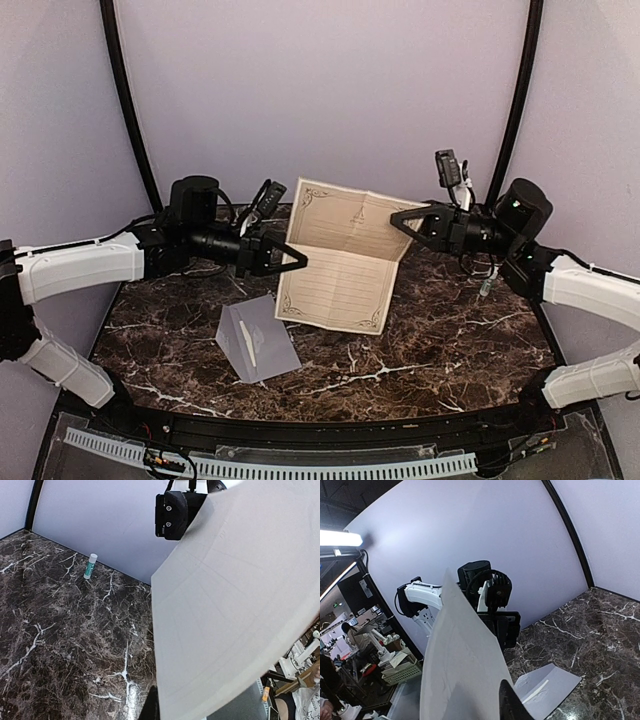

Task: Place the letter into the envelope and seal it
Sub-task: Fold the letter.

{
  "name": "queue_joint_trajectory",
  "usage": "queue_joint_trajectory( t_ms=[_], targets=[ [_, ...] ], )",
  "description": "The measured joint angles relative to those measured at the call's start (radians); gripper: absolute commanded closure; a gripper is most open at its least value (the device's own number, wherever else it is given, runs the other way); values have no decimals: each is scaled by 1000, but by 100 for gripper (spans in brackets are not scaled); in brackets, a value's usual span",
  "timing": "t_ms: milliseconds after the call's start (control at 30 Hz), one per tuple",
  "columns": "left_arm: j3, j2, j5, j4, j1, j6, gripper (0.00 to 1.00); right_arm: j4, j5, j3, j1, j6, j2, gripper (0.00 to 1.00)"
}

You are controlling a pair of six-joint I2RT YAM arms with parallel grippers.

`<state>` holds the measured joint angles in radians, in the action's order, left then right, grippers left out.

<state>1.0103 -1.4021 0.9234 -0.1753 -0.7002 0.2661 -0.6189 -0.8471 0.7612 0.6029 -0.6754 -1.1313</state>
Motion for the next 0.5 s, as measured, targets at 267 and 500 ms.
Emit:
queue_joint_trajectory(
  t_ms=[267, 500],
  targets=[
    [1, 14, -80, 68, 0, -61, 100, 130, 10, 54, 1, 75, 14, 19],
    [7, 14, -120, 107, 0, -87, 100, 253, 19, 120, 1, 148, 67, 12]
  ],
)
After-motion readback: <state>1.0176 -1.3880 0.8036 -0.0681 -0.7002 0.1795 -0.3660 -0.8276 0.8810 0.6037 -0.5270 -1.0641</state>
